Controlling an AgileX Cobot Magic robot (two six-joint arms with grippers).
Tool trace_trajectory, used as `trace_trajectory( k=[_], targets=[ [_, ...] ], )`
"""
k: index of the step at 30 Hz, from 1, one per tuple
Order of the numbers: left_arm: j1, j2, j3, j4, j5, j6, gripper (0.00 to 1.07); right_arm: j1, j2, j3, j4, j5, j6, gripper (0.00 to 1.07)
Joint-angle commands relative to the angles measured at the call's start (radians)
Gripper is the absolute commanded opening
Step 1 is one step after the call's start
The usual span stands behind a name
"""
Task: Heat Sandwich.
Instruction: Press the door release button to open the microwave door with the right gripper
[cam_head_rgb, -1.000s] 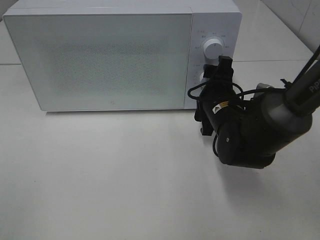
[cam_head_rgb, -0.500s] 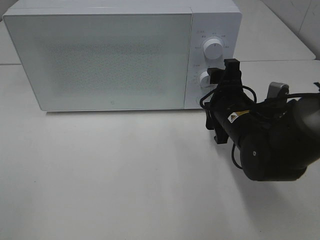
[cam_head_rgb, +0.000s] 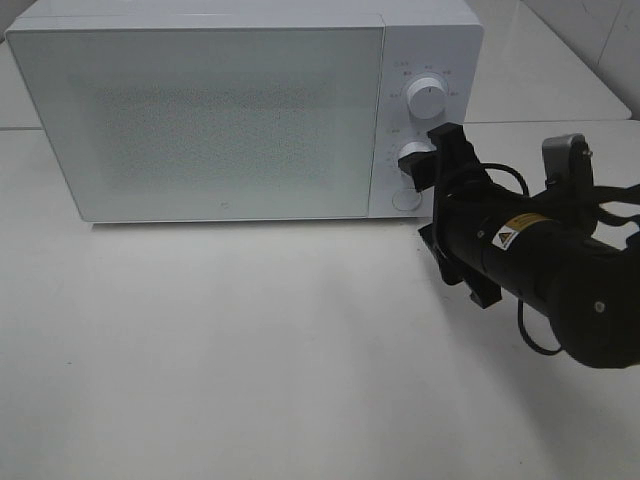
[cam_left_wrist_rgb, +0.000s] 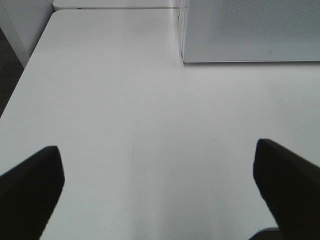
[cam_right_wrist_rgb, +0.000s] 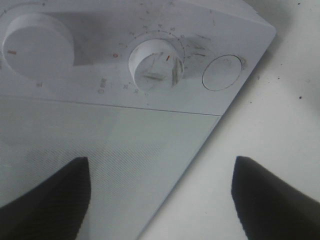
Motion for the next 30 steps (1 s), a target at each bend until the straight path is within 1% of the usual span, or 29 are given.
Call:
trace_trajectory(
  k=[1, 2, 3, 4, 6, 7, 10, 11, 14, 16, 17, 20, 21, 22, 24, 25, 26, 30],
  targets=[
    [0.002, -0.023, 0.002, -0.009, -0.015, -0.002, 0.98, -0.007, -0.074, -0.001, -0.008, 0.157, -0.21, 0.76],
    [0.002, -0.023, 0.002, -0.009, -0.015, -0.002, 0.98, -0.007, -0.074, -0.001, -0.008, 0.157, -0.21, 0.76],
    [0.002, -0.023, 0.002, -0.009, -0.015, -0.002, 0.98, -0.007, -0.09, -0.001, -0.003, 0.196, -0.271, 0.76],
    [0.002, -0.023, 0.002, -0.009, -0.015, -0.002, 0.98, -0.007, -0.127, -0.001, -0.002, 0.286, -0.395, 0.76],
    [0.002, -0.023, 0.002, -0.009, -0.015, -0.002, 0.98, -0.007, -0.158, -0.001, -0.002, 0.375, -0.505, 0.76],
    [0.002, -0.023, 0.002, -0.009, -0.015, -0.002, 0.98, -0.007, -0.158, -0.001, -0.002, 0.375, -0.505, 0.76],
    [0.002, -0.023, 0.002, -0.009, -0.015, -0.002, 0.98, -0.007, -0.227, -0.001, -0.002, 0.532, -0.71, 0.76],
    [0.002, -0.023, 0.002, -0.009, -0.015, -0.002, 0.98, -0.007, -0.227, -0.001, -0.002, 0.532, -0.71, 0.76],
    [0.002, -0.023, 0.002, -0.009, -0.015, -0.002, 0.98, -0.007, -0.299, -0.002, -0.003, 0.689, -0.868, 0.76],
    [0.002, -0.023, 0.002, -0.009, -0.015, -0.002, 0.98, -0.007, -0.314, -0.004, -0.005, 0.72, -0.902, 0.76],
    [0.002, -0.023, 0.002, -0.009, -0.015, -0.002, 0.98, -0.007, -0.352, -0.015, -0.008, 0.804, -0.983, 0.76],
    [0.002, -0.023, 0.002, -0.009, -0.015, -0.002, 0.98, -0.007, -0.404, -0.048, -0.018, 0.968, -1.116, 0.76],
    [0.002, -0.023, 0.002, -0.009, -0.015, -0.002, 0.98, -0.007, -0.404, -0.048, -0.018, 0.968, -1.116, 0.76],
    [0.002, -0.023, 0.002, -0.009, -0.015, -0.002, 0.98, -0.007, -0.434, -0.072, -0.042, 1.065, -1.166, 0.76],
    [0.002, -0.023, 0.002, -0.009, -0.015, -0.002, 0.98, -0.007, -0.464, -0.096, -0.082, 1.16, -1.183, 0.76],
    [0.002, -0.023, 0.002, -0.009, -0.015, -0.002, 0.98, -0.007, -0.49, -0.117, -0.127, 1.243, -1.183, 0.76],
    [0.002, -0.023, 0.002, -0.009, -0.015, -0.002, 0.98, -0.007, -0.49, -0.117, -0.127, 1.243, -1.183, 0.76],
    [0.002, -0.023, 0.002, -0.009, -0.015, -0.002, 0.98, -0.007, -0.533, -0.145, -0.215, 1.412, -1.19, 0.76]
  ],
)
